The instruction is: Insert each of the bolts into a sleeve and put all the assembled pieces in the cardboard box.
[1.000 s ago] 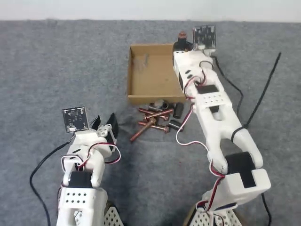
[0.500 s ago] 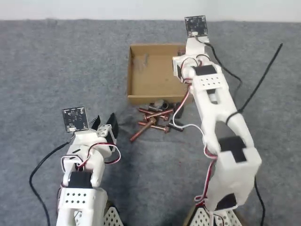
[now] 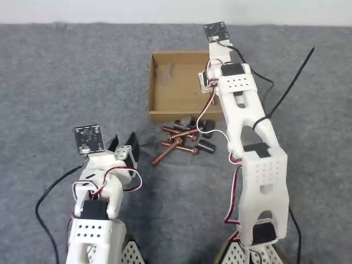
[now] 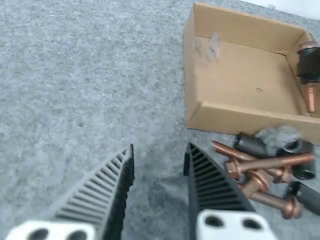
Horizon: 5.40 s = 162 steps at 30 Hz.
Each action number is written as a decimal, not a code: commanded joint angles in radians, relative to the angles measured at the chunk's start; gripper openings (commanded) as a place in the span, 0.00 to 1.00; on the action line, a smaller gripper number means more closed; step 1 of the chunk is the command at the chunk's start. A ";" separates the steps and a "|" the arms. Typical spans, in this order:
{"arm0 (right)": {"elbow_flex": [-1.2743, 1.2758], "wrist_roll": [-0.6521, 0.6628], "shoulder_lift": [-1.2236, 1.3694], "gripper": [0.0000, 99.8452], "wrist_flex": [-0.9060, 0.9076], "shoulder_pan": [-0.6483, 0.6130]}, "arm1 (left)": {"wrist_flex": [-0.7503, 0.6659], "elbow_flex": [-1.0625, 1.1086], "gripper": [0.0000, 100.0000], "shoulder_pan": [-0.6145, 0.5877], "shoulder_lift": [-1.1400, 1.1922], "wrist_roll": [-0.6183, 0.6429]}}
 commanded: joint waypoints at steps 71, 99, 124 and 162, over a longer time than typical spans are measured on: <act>0.750 0.304 -0.765 0.01 0.429 -0.159 | 0.003 -0.015 0.15 0.008 -0.020 0.006; 0.895 0.482 -0.667 0.08 0.170 -0.186 | 0.003 -0.015 0.15 0.009 -0.020 0.006; 0.789 0.654 -0.668 0.08 0.332 -0.179 | 0.002 -0.015 0.16 0.009 -0.020 0.006; 0.621 1.171 -0.352 0.16 0.239 -0.104 | 0.000 -0.015 0.16 0.009 -0.020 0.006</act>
